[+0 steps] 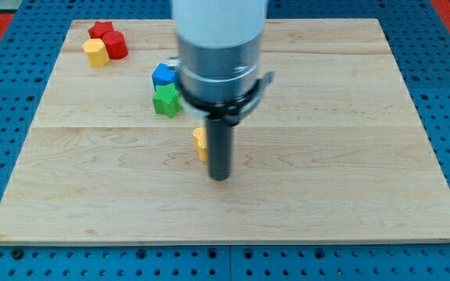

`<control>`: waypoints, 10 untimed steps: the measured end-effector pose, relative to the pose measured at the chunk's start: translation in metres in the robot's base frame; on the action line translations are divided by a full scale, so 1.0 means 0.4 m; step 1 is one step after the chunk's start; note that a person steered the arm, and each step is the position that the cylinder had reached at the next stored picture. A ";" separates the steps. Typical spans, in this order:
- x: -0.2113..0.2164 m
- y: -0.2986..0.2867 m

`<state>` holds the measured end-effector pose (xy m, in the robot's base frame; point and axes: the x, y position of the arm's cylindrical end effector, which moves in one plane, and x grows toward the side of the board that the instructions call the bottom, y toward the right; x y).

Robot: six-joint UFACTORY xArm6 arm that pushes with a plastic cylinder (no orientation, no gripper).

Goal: Point your arm at the yellow hexagon

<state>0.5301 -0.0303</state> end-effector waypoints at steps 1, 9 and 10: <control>0.022 -0.149; -0.344 -0.563; -0.429 -0.597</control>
